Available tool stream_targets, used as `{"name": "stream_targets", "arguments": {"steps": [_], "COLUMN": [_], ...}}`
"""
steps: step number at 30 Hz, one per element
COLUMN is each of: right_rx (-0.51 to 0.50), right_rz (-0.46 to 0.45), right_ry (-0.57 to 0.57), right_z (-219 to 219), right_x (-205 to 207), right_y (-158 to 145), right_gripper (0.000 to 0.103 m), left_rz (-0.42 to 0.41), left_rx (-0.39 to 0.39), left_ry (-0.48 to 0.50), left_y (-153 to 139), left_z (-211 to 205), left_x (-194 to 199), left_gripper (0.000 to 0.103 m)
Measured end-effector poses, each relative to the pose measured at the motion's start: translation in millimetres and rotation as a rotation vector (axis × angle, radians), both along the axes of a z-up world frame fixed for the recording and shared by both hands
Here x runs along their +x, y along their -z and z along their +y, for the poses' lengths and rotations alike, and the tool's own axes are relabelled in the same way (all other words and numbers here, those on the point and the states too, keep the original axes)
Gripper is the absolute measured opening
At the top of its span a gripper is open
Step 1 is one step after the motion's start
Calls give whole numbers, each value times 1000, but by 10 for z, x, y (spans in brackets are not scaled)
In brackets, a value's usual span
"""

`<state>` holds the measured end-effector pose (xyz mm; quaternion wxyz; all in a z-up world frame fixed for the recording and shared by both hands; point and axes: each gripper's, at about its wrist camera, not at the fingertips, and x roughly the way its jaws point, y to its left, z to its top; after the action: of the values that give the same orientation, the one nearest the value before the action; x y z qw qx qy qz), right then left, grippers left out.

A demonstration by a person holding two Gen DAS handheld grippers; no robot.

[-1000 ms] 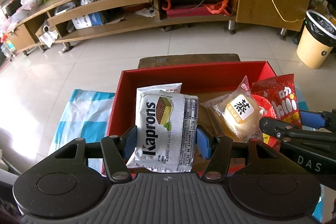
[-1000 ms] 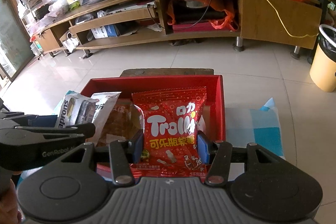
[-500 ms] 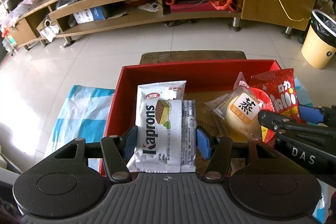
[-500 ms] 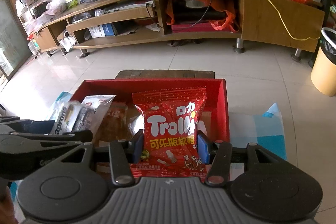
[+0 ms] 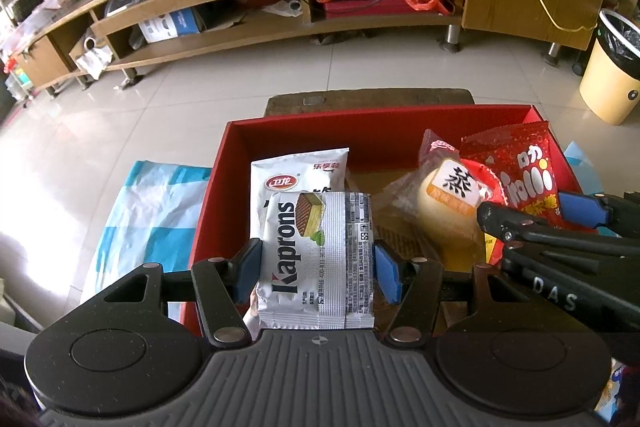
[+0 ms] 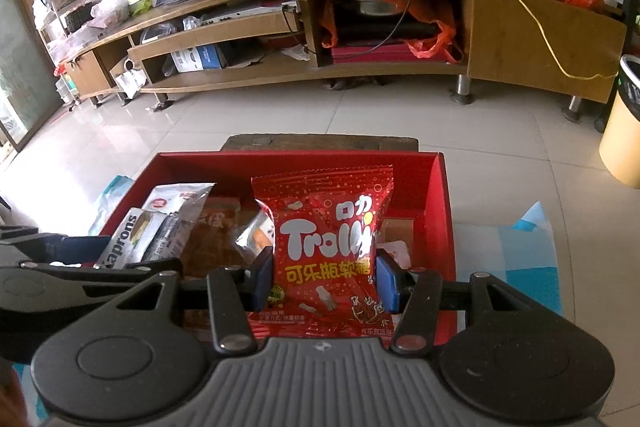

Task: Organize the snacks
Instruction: 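Open the left tool to drop the Kaprons packet while the right tool releases the Trolli bag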

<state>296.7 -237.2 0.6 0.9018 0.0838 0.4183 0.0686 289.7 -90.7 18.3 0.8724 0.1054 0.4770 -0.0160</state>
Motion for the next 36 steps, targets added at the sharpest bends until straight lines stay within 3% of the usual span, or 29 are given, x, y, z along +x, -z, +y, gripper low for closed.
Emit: {"name": "stream_targets", "arguments": {"steps": [12,28,36], "right_rx": [1,4,-1], "right_rz": [1,-29,-39], "right_ry": [7,36,63], "right_z": [-44,-106,-171], "right_x": [63,47,17], "right_y": [60,-35,-86], "right_gripper": [48,49,49], "left_rz": [9,-28,-47], "left_rx": [-1,-12,-15], "left_ry": [2,-10,1], "left_y": [30,-83,-150], "left_z": [-48,-30,-86], "left_x": [27,-8,-79], "left_gripper": [67,84,84]}}
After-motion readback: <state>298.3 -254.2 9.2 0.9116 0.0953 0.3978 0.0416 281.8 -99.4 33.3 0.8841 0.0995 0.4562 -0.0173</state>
